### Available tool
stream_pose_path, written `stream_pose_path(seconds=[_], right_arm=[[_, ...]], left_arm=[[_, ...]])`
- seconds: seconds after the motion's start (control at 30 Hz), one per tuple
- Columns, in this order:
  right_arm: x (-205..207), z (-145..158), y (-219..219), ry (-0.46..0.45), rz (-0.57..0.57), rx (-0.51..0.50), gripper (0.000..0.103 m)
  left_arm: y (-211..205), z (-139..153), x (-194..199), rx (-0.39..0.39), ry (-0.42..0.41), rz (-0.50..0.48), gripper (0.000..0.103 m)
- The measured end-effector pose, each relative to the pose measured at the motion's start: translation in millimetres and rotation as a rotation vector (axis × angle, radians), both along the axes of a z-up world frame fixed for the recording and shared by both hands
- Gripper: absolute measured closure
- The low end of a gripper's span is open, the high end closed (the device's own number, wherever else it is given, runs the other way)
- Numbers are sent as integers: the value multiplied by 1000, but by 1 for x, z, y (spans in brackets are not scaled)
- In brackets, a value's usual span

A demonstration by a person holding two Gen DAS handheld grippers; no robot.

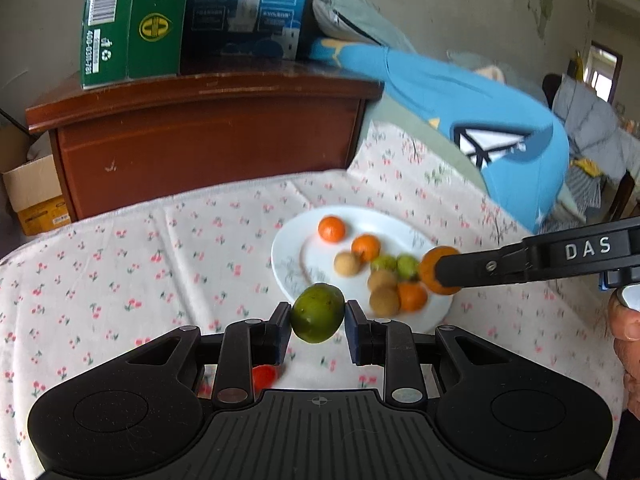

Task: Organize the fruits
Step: 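Carry the lime and tangerine onto the plate and open both tools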

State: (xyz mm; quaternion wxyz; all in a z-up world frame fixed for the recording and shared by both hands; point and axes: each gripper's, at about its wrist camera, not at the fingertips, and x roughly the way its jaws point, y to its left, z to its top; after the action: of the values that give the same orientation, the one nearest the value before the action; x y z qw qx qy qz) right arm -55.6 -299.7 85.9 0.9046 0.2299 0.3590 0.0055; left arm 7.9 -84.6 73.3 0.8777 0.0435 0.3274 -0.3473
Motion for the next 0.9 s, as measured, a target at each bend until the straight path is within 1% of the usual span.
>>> stream_pose_path(seconds=[0.13, 0.27, 0.33, 0.5, 0.7, 0.9], right_arm=[[1, 12, -17, -33, -51, 4, 73], [7, 15, -32, -28, -81, -25, 73], [11, 13, -40, -18, -101, -26, 73], [22, 5, -59, -2, -177, 3, 73], [39, -10, -66, 37, -204, 14, 73], [52, -24, -70, 68, -227, 20, 73]], left_arm=[[-4, 8, 7, -18, -18, 7, 77], [-8, 8, 19, -44, 19, 17, 77], [-12, 5, 23, -37, 26, 19, 77], [-26, -5, 34, -15, 41, 19, 77], [-43, -18, 42, 10, 58, 4, 77], [-57, -28, 47, 21, 74, -20, 77]])
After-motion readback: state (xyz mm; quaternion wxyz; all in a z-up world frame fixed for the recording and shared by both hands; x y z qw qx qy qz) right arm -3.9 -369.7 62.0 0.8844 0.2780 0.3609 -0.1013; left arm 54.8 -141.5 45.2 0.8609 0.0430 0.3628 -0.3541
